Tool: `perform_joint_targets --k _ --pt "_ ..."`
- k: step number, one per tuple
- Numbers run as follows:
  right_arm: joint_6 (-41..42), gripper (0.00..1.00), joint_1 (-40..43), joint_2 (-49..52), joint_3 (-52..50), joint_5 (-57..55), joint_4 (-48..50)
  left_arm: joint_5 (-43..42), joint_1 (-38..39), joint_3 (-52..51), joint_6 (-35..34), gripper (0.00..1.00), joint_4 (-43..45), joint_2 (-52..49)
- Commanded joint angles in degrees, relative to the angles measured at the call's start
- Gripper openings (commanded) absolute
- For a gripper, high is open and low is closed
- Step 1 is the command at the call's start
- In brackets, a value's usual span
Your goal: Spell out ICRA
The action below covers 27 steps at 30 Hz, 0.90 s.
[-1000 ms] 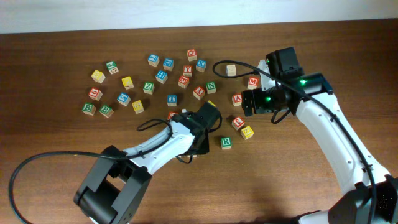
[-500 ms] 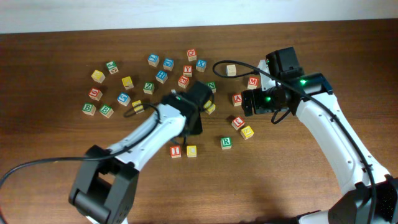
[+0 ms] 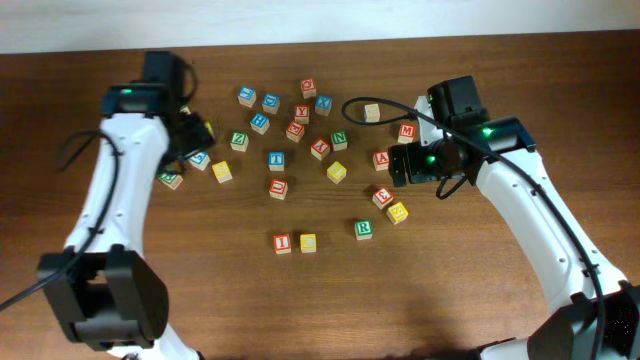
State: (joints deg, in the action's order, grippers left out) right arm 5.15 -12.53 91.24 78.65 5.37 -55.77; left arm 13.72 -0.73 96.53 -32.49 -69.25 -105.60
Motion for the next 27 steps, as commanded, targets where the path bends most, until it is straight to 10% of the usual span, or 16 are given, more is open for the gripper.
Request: perform_joint_targets --k 1,13,27 --pt "-0.39 0.98 -0.20 0.39 0.33 -0.50 -0.09 -4.09 -5.07 -1.31 0.44 0.99 -1.25 1.31" --pt "-0.37 0.98 -0.20 0.39 0.33 -0.50 -0.09 -19.12 -5.33 -11.96 6.08 0.99 -1.75 1.86" --pt "-0.37 0.98 -0.20 0.39 0.33 -0.50 -0.09 -16.94 -5.29 -12.13 6.05 0.99 -0.04 19.28"
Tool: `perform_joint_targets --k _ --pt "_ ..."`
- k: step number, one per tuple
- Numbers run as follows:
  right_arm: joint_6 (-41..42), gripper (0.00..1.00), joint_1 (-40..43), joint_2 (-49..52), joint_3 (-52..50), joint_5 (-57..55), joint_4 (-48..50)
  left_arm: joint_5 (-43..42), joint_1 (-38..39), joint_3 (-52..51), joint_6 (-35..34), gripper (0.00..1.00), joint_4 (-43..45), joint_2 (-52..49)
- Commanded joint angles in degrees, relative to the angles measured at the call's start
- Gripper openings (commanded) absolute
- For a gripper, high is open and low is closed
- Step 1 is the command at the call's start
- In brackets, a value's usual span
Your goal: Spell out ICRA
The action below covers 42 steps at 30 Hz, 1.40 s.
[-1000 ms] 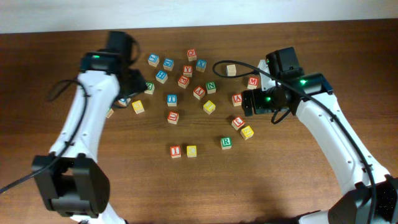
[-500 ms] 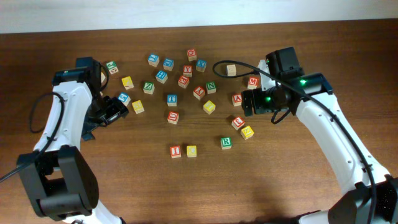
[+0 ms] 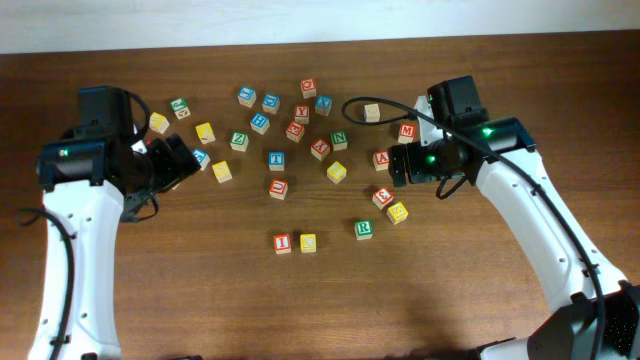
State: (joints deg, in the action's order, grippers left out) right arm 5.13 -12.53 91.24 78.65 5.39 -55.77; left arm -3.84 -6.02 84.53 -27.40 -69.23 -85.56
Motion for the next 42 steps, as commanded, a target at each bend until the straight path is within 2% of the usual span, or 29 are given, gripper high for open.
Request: perform_joint_targets --k 1,7,9,11,13,16,20,23,31,35,38,42 --pt "-0.37 0.98 -0.20 0.39 0.33 -0.52 -0.09 0.61 0.00 -0.13 0.96 0.99 -0.09 -0.90" --pt "-0.35 0.98 -0.20 0.39 0.33 -0.52 -0.09 2.75 0.00 -0.13 0.96 0.99 -2.47 -0.94" --pt "-0.28 0.98 -0.20 0.39 0.33 -0.46 3.02 2.75 0.00 -0.13 0.96 0.99 -2.89 -0.94" --pt "9.60 0.98 -0.22 0.39 0.33 14.49 4.92 2.75 0.00 -0.13 0.96 0.99 -4.35 -0.94" --pt "10.64 0.98 -0.22 0.39 0.33 21.44 5.57 2.73 0.00 -0.13 0.96 0.99 -5.62 -0.94" --pt "9.79 0.98 -0.92 0.55 0.28 26.16 1.31 2.73 0.00 -0.13 0.96 0.99 -6.49 -0.94" --pt "8.74 0.98 -5.60 1.03 0.26 26.16 -3.45 2.73 0.00 -0.13 0.96 0.99 -6.29 -0.94" --pt "8.92 0.98 -10.19 1.03 0.26 32.17 -0.37 2.75 0.00 -0.13 0.96 0.99 -6.32 -0.94" --pt "8.90 0.98 -20.26 1.03 0.02 31.50 1.22 2.73 0.00 -0.13 0.96 0.99 -6.69 -0.94" --pt "8.92 0.98 -20.79 1.03 0.02 32.20 3.61 2.54 0.00 -0.13 0.96 0.99 -6.82 -0.94" --pt "15.32 0.98 -20.83 1.03 0.02 31.95 3.87 2.56 0.00 -0.13 0.96 0.99 -6.95 -0.94" --pt "15.34 0.98 -20.83 1.03 0.02 24.48 4.42 2.54 0.02 -0.13 0.96 0.99 -7.41 -0.96"
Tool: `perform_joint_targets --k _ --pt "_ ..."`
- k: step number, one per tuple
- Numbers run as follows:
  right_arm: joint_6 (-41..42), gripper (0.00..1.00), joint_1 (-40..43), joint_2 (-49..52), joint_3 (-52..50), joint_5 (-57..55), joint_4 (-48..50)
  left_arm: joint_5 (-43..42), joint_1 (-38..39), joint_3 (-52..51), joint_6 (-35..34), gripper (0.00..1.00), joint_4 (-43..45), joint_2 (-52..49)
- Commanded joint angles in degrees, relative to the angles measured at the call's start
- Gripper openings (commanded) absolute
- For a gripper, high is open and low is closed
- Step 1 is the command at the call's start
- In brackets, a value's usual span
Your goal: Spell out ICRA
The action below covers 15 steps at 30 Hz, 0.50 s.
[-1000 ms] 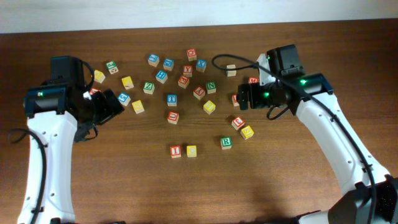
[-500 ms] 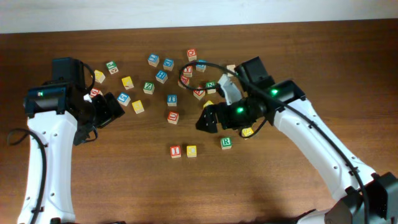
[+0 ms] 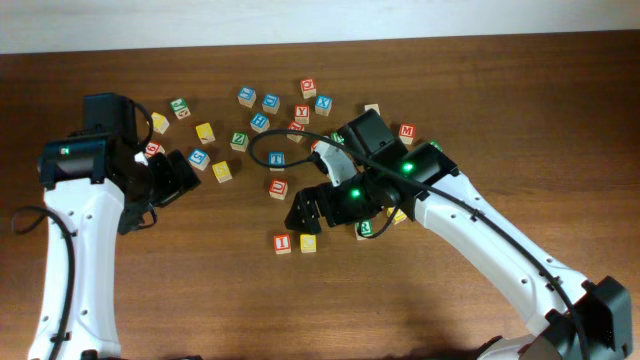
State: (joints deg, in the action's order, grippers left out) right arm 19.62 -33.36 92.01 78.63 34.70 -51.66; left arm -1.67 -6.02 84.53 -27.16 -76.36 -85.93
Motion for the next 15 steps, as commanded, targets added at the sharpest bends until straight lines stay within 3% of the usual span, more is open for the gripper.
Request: perform_joint_targets --k 1,3,8,15 --pt "0.85 0.98 0.00 0.26 0.04 -5.97 0.31 0.37 0.02 -0.13 0.72 0.99 -0.28 -0.57" --pt "1.55 0.98 0.02 0.26 0.04 -12.68 0.00 0.39 0.02 -0.13 0.72 0.99 -0.26 -0.59" --pt "16.52 0.98 0.11 0.26 0.02 -49.20 -7.15 0.39 0.02 -0.17 0.72 0.99 -0.28 -0.59" --pt "16.48 0.98 0.11 0.31 0.02 -51.21 -8.20 0.37 0.00 -0.17 0.72 0.99 -0.28 -0.59"
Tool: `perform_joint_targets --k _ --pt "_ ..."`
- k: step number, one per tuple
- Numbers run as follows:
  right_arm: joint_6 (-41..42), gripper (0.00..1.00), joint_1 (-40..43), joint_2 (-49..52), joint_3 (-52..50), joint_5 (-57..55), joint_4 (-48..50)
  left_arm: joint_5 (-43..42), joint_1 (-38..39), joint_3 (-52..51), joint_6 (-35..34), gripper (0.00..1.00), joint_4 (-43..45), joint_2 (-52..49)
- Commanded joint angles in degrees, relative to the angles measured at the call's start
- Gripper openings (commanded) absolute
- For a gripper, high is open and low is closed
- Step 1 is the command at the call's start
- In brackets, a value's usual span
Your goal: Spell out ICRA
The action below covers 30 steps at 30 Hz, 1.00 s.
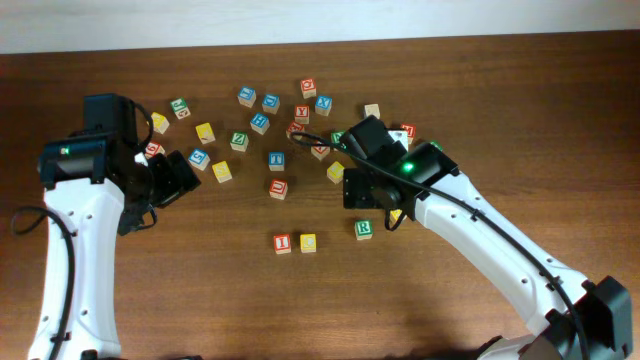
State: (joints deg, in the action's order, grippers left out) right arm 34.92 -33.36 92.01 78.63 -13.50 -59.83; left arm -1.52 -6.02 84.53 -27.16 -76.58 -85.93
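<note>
Near the table's front middle, a red I block [283,242] and a yellow block [308,242] touch side by side. A green R block [364,229] stands a gap to their right. My right gripper [348,190] hangs above and between the yellow block and the R block; from above its jaws are not readable and nothing shows in them. My left gripper [178,178] stays at the left of the table, its fingers spread and empty, beside a blue block [199,158]. A red A block is not made out; my right arm hides part of the pile.
Several loose letter blocks lie scattered across the back middle, among them a yellow one [337,172], a red one [278,188] and a blue one [276,159]. More blocks [180,107] sit at the back left. The right arm [470,230] crosses the table's right half.
My right gripper has drawn back to the right and farther up the table, from beside the yellow block to above the R block. The row blocks and left arm have not moved.
At first my left arm reached over the back-left blocks and my right gripper sat at the right by the red blocks. The left arm then stood at the left edge. Later the right gripper was down by the I and yellow blocks, and now it is drawn back.
</note>
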Motion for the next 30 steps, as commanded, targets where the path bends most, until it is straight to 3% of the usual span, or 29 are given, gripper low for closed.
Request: perform_joint_targets --k 1,20,30 --pt "1.18 0.98 0.09 0.31 0.02 -2.29 0.00 0.22 0.02 -0.17 0.70 0.99 -0.07 -0.59" --pt "0.52 0.98 0.00 1.49 0.02 1.77 3.67 0.46 0.00 -0.17 0.70 0.99 2.58 -0.63" --pt "0.52 0.98 0.00 1.49 0.02 9.99 5.29 -1.73 0.02 -0.17 -1.66 0.99 3.43 -0.63"
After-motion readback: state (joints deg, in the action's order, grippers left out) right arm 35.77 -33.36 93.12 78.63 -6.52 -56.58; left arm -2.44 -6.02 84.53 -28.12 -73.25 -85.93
